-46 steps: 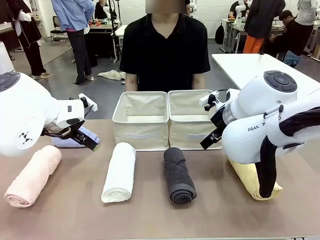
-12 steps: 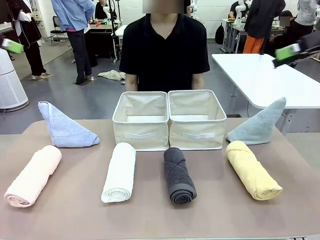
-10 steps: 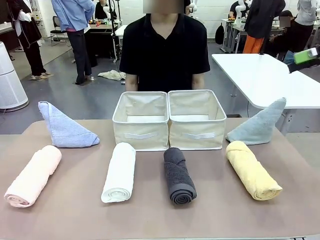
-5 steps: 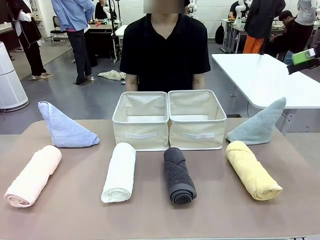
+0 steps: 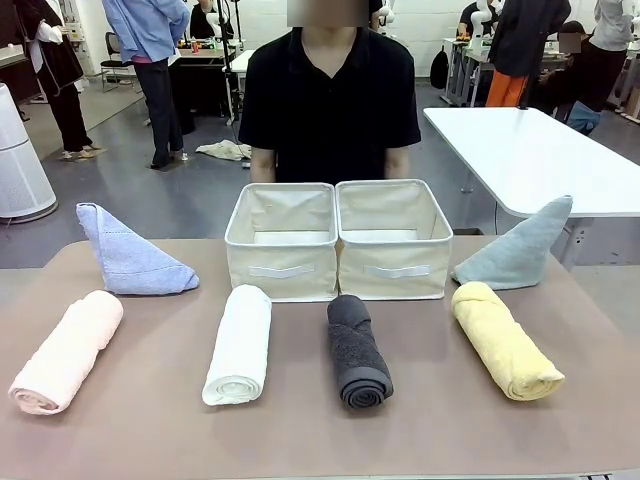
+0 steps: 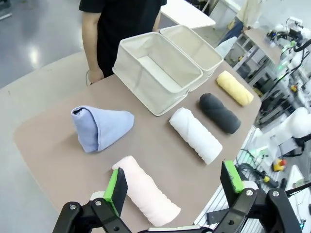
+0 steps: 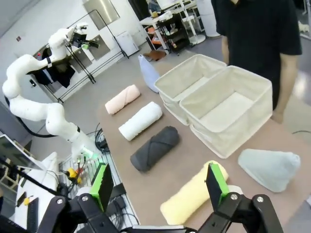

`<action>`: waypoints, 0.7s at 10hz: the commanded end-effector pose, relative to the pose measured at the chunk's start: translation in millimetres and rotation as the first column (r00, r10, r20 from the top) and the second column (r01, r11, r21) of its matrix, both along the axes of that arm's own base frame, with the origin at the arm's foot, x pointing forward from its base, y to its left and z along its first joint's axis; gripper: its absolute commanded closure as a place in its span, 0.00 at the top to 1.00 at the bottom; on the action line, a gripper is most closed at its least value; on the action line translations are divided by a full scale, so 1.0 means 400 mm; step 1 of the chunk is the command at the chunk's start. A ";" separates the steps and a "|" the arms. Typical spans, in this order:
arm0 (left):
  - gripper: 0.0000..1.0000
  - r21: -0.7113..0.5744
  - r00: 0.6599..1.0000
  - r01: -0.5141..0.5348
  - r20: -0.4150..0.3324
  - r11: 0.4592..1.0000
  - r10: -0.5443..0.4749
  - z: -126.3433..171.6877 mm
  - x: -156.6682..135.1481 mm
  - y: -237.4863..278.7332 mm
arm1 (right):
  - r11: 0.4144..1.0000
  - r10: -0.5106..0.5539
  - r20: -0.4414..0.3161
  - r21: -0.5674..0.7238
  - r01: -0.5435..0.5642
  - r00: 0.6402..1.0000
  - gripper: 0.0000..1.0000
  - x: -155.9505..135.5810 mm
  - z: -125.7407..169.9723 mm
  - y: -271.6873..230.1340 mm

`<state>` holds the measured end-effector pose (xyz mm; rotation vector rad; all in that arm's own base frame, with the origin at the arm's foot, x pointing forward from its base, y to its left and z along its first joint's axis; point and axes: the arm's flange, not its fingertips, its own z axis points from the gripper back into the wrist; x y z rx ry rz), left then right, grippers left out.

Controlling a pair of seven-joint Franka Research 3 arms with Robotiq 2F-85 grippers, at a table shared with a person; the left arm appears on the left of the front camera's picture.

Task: Sort the towels based on their folding style.
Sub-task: Pick up one triangle-folded towel and place it in the left Fabric basket.

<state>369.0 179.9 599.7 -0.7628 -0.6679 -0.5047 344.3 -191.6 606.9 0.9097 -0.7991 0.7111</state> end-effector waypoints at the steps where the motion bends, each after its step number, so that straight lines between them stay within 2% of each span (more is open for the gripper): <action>1: 1.00 -0.072 1.000 -0.008 -0.011 0.997 0.007 -0.002 0.022 0.074 | 1.000 0.026 0.001 -0.011 -0.026 1.000 1.00 0.018 -0.015 -0.061; 3: 1.00 -0.077 0.999 -0.038 0.001 0.996 0.038 -0.002 0.009 0.110 | 1.000 0.019 -0.027 0.013 -0.018 0.999 1.00 0.021 -0.032 -0.094; 5: 1.00 -0.056 1.000 -0.010 0.021 0.998 0.011 0.013 -0.005 0.119 | 0.999 0.045 -0.077 0.019 -0.044 0.996 1.00 0.034 -0.047 -0.086; 6: 1.00 -0.076 0.998 -0.052 -0.021 0.996 0.051 -0.013 -0.001 0.120 | 1.000 -0.003 -0.041 0.010 0.003 0.999 1.00 0.018 -0.046 -0.089; 7: 1.00 -0.076 0.998 -0.052 -0.021 0.996 0.051 -0.013 -0.001 0.120 | 1.000 -0.003 -0.041 0.010 0.003 0.999 1.00 0.018 -0.046 -0.089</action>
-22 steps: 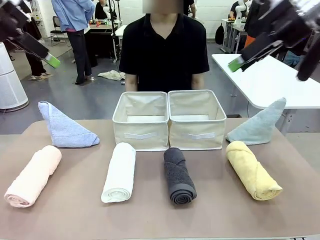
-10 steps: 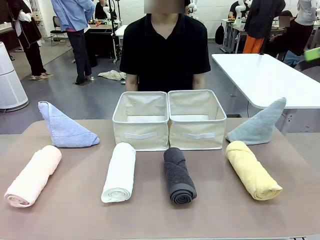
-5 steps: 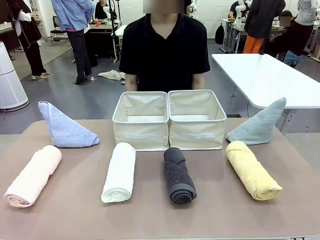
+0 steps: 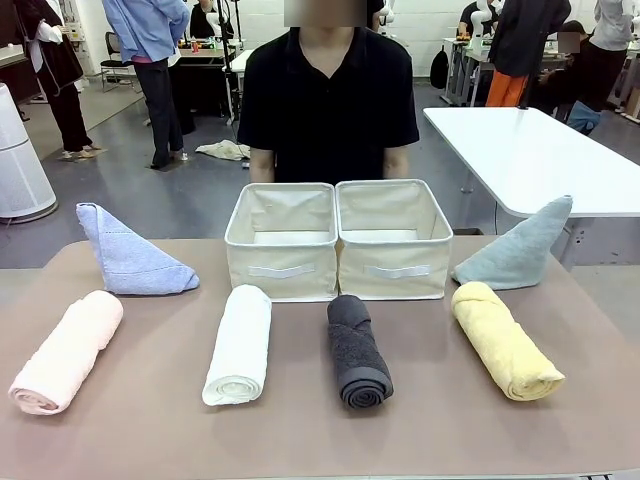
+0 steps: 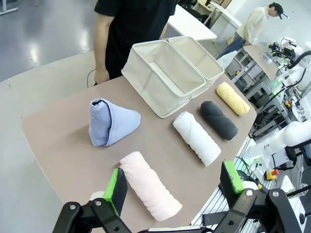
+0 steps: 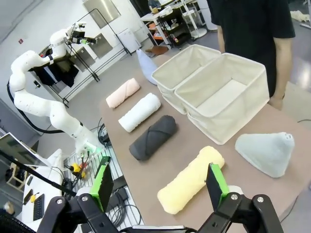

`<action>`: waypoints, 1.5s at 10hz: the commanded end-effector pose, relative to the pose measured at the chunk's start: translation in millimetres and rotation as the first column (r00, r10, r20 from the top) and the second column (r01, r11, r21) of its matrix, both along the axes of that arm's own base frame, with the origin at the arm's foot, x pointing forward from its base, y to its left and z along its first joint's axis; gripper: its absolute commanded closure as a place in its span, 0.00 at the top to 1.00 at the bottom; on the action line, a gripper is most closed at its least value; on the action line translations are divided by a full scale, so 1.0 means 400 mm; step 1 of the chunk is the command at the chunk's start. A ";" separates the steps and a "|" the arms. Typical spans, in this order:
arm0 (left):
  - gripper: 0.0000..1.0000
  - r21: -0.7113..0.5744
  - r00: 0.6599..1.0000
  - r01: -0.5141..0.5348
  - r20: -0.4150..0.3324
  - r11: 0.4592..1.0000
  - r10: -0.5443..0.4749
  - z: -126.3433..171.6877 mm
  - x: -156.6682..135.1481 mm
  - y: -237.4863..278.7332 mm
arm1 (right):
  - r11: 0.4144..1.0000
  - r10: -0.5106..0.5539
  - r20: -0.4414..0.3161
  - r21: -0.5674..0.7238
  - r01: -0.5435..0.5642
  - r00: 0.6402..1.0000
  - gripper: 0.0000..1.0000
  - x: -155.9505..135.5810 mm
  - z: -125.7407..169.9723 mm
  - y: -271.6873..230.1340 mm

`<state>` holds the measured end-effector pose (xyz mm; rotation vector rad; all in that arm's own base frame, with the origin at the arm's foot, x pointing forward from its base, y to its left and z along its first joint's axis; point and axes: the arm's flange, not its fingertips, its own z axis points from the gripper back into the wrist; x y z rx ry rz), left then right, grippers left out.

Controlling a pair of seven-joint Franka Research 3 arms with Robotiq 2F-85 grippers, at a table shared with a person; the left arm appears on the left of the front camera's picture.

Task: Sort the towels based on their folding style.
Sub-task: Pick up one triangle-folded towel and place it in the left Fabric basket.

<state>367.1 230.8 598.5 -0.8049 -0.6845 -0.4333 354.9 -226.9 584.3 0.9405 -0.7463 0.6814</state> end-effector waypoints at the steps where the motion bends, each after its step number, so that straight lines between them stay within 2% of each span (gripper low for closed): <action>1: 1.00 -0.017 1.000 -0.003 0.001 1.000 0.003 -0.010 0.003 -0.007 | 1.000 -0.010 0.021 -0.001 0.010 1.000 1.00 -0.009 0.010 -0.001; 15: 1.00 -0.017 1.000 -0.003 0.001 1.000 0.003 -0.010 0.003 -0.007 | 1.000 -0.010 0.021 -0.001 0.010 1.000 1.00 -0.009 0.010 -0.001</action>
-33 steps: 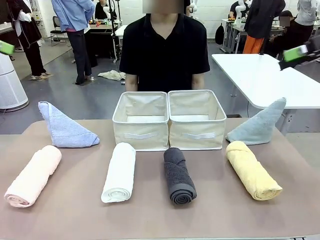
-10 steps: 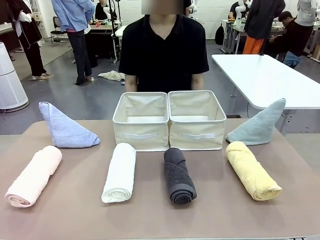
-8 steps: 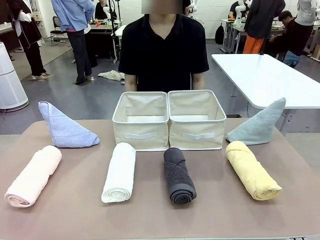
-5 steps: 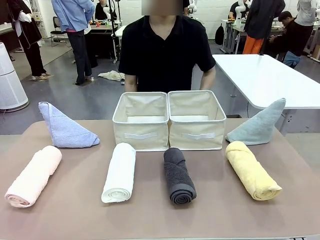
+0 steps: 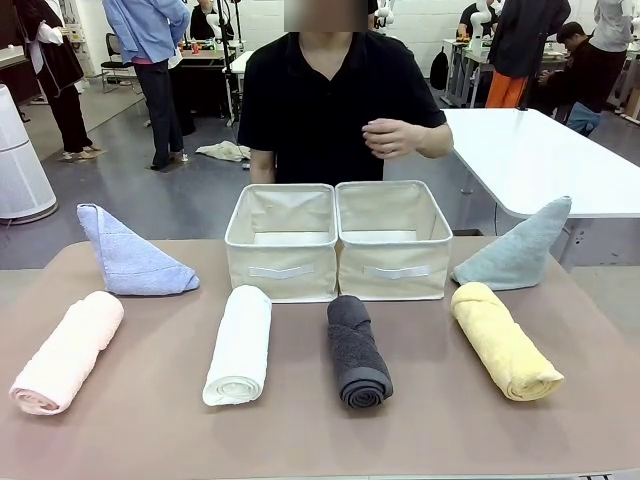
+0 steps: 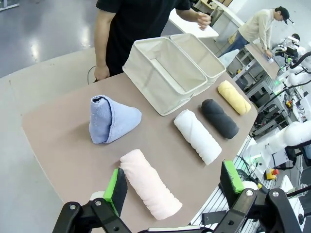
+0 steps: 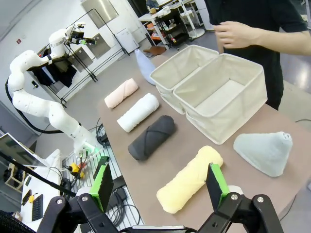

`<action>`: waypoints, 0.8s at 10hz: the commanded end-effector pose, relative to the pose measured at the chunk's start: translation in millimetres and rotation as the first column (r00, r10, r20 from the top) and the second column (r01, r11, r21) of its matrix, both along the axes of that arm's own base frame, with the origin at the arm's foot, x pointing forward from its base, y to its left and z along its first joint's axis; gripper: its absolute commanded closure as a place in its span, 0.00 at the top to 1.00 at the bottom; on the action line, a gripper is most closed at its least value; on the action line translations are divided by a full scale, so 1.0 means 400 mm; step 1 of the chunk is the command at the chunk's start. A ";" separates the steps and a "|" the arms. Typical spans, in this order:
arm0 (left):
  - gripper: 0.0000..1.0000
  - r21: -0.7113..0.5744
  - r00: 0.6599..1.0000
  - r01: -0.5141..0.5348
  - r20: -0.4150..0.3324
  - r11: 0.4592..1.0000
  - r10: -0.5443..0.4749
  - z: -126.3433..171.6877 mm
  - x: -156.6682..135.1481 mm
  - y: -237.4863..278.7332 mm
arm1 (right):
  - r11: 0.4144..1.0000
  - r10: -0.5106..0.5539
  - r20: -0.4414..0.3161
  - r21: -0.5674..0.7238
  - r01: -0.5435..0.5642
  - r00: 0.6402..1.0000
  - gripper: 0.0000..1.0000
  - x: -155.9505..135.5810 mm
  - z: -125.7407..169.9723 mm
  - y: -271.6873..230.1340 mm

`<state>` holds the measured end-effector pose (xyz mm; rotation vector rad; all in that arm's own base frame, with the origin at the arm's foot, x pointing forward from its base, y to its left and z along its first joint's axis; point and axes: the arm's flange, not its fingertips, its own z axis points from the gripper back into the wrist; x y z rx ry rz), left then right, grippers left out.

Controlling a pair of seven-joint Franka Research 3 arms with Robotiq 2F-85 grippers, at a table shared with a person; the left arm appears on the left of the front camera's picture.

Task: Sort the towels based on their folding style.
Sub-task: Pick up one triangle-folded towel and place it in the left Fabric basket.

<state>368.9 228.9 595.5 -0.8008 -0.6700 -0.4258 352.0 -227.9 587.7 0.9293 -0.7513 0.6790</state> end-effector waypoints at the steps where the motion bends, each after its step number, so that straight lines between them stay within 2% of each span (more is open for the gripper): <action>1: 1.00 -0.023 1.000 0.000 0.017 1.000 0.000 -0.002 -0.001 -0.002 | 1.000 -0.001 0.016 0.005 0.001 1.000 1.00 -0.002 0.002 0.002; 8: 1.00 -0.023 1.000 0.000 0.017 1.000 0.000 -0.002 -0.001 -0.002 | 1.000 -0.001 0.016 0.005 0.001 1.000 1.00 -0.002 0.002 0.002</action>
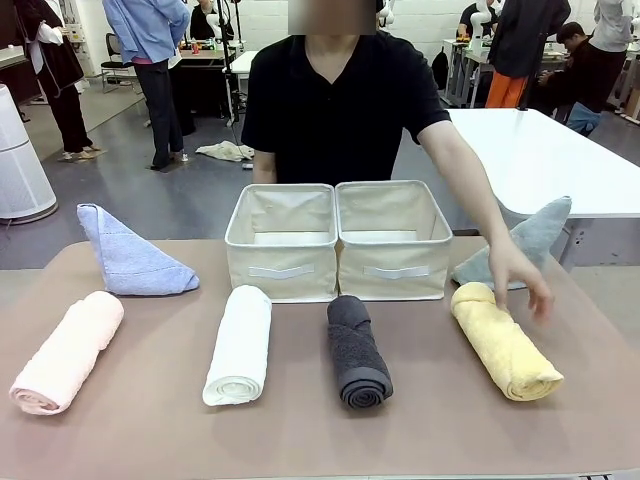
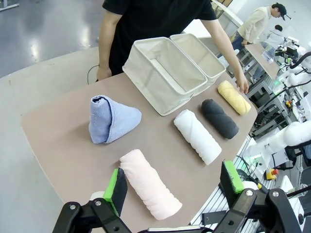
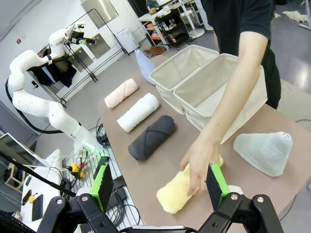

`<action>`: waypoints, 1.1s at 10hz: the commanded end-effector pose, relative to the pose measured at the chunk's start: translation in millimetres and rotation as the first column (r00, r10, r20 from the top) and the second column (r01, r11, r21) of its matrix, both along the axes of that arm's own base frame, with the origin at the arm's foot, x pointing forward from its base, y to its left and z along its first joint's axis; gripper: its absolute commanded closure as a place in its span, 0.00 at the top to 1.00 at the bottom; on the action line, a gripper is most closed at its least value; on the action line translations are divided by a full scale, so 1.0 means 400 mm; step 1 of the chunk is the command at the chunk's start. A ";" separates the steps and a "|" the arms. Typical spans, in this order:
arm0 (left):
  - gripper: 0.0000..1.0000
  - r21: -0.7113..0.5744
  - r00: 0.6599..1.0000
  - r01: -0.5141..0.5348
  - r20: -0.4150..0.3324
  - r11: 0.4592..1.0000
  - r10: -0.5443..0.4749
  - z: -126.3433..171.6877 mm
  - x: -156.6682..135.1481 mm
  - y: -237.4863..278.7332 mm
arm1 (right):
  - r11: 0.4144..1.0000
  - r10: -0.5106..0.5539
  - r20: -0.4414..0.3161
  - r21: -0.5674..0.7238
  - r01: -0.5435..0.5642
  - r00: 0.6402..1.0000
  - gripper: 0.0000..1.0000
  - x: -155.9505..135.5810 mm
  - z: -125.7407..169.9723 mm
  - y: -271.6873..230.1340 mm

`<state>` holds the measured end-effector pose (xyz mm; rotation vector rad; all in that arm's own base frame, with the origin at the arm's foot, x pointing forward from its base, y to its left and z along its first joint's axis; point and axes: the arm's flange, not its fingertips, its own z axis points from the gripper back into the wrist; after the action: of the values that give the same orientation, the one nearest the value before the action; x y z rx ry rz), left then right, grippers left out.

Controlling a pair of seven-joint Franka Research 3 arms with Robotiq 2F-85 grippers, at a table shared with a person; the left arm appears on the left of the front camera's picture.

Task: Sort the towels based on their folding style.
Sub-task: Pick up one triangle-folded towel and place it in the left Fabric basket.

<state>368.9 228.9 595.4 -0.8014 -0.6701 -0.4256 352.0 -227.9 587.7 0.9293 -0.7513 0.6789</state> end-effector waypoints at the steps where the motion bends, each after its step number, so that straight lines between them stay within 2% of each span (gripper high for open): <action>1: 1.00 -0.022 1.000 0.000 0.017 1.000 0.000 -0.002 -0.001 -0.002 | 1.000 -0.001 0.016 0.005 0.001 1.000 1.00 -0.002 0.002 0.002; 11: 1.00 -0.022 1.000 0.000 0.017 1.000 0.000 -0.002 -0.001 -0.002 | 1.000 -0.001 0.016 0.005 0.001 1.000 1.00 -0.002 0.002 0.002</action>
<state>368.9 228.9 595.4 -0.8018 -0.6702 -0.4254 352.0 -227.9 587.7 0.9293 -0.7514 0.6789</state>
